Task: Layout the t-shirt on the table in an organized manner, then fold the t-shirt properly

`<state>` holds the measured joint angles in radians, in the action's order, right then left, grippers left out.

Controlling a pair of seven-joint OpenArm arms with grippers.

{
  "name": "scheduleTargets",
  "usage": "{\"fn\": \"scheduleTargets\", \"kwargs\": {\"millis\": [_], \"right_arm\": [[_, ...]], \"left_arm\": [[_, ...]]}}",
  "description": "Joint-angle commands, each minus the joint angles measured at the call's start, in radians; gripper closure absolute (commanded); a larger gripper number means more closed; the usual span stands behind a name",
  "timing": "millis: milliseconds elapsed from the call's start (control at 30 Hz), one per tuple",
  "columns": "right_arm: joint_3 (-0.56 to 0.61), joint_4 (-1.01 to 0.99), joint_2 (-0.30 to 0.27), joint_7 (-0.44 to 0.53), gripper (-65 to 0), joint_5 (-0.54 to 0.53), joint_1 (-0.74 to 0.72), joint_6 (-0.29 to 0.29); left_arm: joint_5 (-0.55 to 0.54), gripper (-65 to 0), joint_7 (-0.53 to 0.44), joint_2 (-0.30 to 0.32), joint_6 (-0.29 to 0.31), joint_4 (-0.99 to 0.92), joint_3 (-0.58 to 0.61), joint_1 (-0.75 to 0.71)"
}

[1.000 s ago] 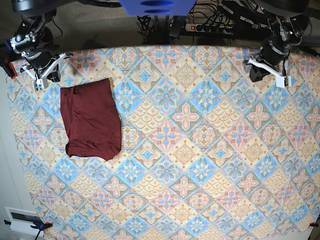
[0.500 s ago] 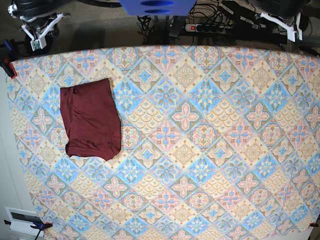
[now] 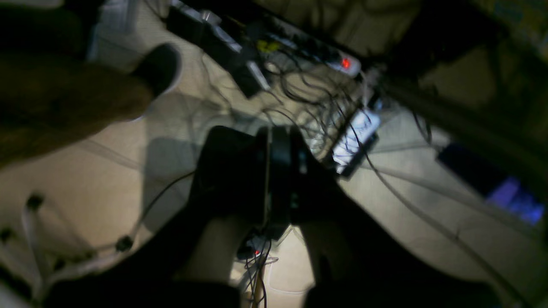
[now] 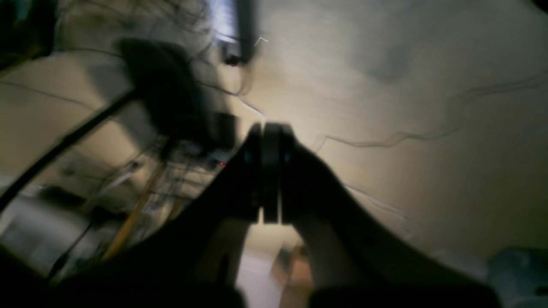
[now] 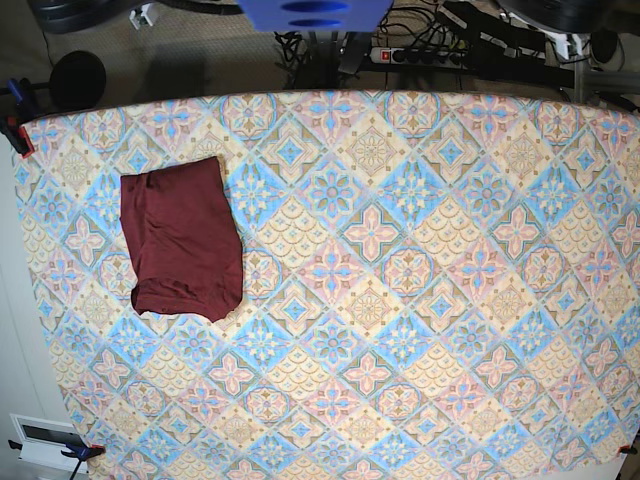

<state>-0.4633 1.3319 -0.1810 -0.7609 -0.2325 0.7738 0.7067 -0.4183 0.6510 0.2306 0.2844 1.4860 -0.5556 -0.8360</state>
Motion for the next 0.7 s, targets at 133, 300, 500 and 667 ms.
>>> {"fn": "scheduleTargets", "kwargs": {"millis": [133, 300, 500, 667], "right_arm": [[-0.018, -0.200, -0.036, 0.091, 0.0, 0.117, -0.170, -0.009], [-0.013, -0.395, -0.036, 0.252, 0.0, 0.262, -0.253, -0.009], [-0.013, -0.618, -0.036, 0.334, 0.0, 0.278, -0.363, -0.009], [-0.012, -0.760, -0.036, 0.473, 0.0, 0.281, -0.423, -0.011]], "left_arm": [[0.046, -0.1, -0.218, 0.036, 0.002, -0.275, 0.211, 0.080], [0.069, -0.2, -0.391, 0.036, 0.002, -0.609, 0.362, 0.235], [0.072, -0.3, -0.699, 0.029, 0.002, -1.099, 0.659, 0.485], [0.071, -0.3, -0.911, -0.037, -0.001, -1.278, 0.926, 0.593]]}}
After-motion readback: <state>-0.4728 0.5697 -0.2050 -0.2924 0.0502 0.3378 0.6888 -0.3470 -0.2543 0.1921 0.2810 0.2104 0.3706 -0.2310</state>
